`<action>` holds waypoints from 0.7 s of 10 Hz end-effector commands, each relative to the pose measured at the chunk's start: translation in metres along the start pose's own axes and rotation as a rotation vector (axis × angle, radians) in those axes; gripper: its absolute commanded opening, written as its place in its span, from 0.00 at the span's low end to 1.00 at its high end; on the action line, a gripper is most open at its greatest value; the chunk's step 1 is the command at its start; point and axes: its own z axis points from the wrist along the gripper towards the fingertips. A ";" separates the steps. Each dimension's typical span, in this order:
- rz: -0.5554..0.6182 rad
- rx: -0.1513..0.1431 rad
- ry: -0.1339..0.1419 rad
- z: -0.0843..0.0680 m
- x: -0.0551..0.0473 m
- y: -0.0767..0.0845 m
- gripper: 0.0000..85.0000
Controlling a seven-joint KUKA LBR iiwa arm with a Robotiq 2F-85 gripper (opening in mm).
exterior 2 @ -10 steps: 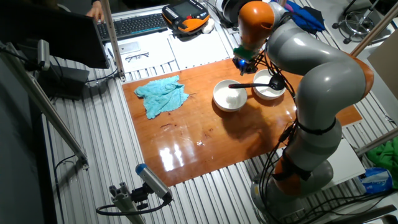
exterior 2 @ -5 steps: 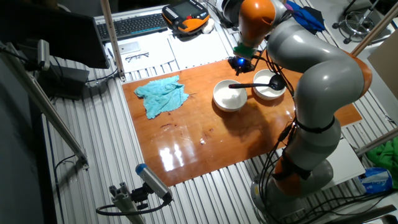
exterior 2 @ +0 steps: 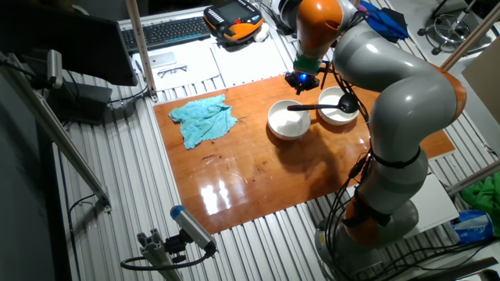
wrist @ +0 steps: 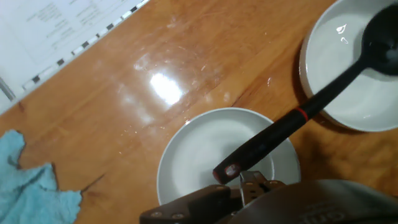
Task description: Scoop water with a large spoon from one bowl to another
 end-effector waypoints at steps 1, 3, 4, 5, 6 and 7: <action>-0.574 -0.020 -0.037 0.001 0.001 0.001 0.00; -0.570 -0.023 -0.036 0.001 0.001 0.001 0.00; -0.571 -0.025 -0.032 0.001 0.002 0.001 0.00; -0.571 -0.028 -0.030 0.001 0.002 0.000 0.00; -0.571 -0.029 -0.030 0.001 0.002 0.000 0.00; -0.571 -0.031 -0.032 0.001 0.002 0.001 0.00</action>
